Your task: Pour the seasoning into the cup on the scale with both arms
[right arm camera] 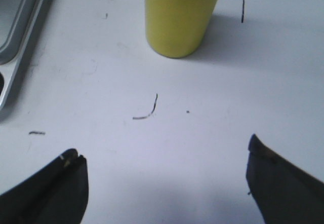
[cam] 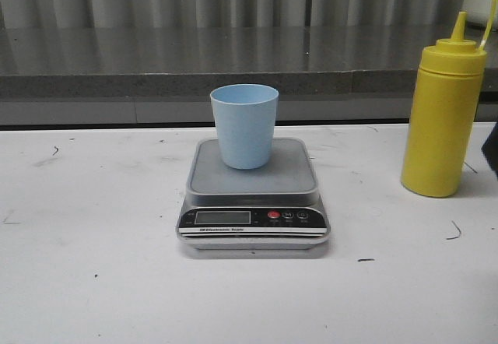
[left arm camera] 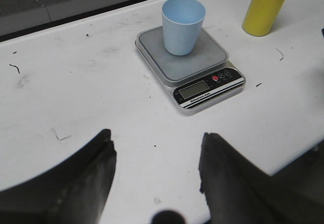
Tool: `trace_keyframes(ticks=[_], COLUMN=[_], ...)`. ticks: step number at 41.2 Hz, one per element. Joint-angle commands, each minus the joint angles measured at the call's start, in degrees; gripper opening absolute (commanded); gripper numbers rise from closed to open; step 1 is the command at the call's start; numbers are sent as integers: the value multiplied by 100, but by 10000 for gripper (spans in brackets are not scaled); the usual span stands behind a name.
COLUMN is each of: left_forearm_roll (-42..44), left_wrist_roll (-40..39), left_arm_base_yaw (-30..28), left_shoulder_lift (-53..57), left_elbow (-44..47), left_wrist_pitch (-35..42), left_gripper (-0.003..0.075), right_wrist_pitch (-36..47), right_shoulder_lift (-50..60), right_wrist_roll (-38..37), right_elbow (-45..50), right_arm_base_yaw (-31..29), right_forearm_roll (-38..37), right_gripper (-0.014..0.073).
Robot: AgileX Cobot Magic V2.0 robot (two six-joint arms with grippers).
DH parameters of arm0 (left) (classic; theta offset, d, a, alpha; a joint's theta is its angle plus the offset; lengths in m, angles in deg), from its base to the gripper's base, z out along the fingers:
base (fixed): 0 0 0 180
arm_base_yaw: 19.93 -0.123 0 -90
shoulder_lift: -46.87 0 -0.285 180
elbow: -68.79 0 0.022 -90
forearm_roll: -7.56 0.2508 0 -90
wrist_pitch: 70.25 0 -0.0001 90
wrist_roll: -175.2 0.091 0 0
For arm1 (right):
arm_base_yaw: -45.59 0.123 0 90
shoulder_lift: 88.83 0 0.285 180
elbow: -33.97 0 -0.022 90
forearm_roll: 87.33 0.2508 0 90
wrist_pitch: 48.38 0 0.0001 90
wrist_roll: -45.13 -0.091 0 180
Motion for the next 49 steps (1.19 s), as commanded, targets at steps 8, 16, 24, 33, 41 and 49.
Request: trace_keyframes(ticks=[8, 16, 24, 33, 41, 49], left_forearm_roll=[15, 15, 15, 15, 15, 15], left_wrist_roll=[-21, -21, -21, -21, -21, -21], left_arm_base_yaw=[37, 37, 37, 37, 37, 37], left_shoulder_lift=[-17, -17, -17, -17, -17, -17], left_elbow=[-143, -143, -143, -143, -143, -143], left_wrist_pitch=[403, 403, 403, 403, 586, 568], left_gripper=[365, 365, 365, 365, 365, 276], right_wrist_pitch=[-1907, -2232, -2544, -2854, -2848, -2844], right_shoulder_lift=[1249, 2209, 3110, 3570, 3578, 3578], right_wrist_roll=[771, 951, 1419, 1470, 1470, 1470], right_elbow=[-1051, -1136, -1136, -1136, -1131, -1131], right_arm_base_yaw=[778, 798, 798, 798, 798, 798], right_forearm_roll=[722, 962, 1172, 1173, 1173, 1173], right_gripper=[643, 643, 643, 643, 611, 262])
